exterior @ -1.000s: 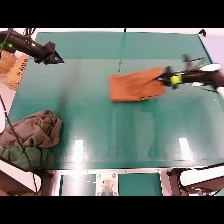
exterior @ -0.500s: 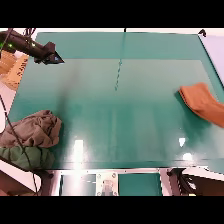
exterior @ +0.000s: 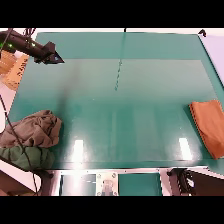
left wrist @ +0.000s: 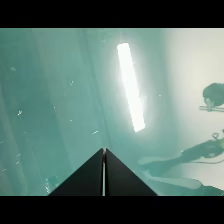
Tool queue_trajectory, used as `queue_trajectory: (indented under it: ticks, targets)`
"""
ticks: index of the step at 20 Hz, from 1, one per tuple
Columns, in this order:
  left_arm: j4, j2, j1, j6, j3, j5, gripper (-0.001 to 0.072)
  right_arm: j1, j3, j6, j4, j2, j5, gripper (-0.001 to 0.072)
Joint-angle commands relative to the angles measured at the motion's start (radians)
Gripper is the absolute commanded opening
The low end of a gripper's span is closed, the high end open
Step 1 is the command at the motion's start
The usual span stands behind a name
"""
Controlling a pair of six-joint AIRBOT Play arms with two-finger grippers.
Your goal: Fold the shirts.
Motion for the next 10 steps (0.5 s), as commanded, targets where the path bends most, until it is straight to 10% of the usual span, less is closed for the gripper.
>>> queue_trajectory:
  ticks: [1,5,10]
  targets:
    - [-0.014,0.000,0.000,0.000,0.000,-0.001,0.0018,-0.023,0.012,0.051,-0.015,0.008,0.139,0.0465]
    - [-0.059,0.019,0.000,0.008,0.000,0.007,0.0017,0.035,0.299,0.343,-0.189,0.008,0.528,0.0275]
    - [-0.048,0.129,0.000,0.034,-0.004,-0.002,0.0016,0.407,0.599,0.386,-0.184,0.013,0.479,0.0018]
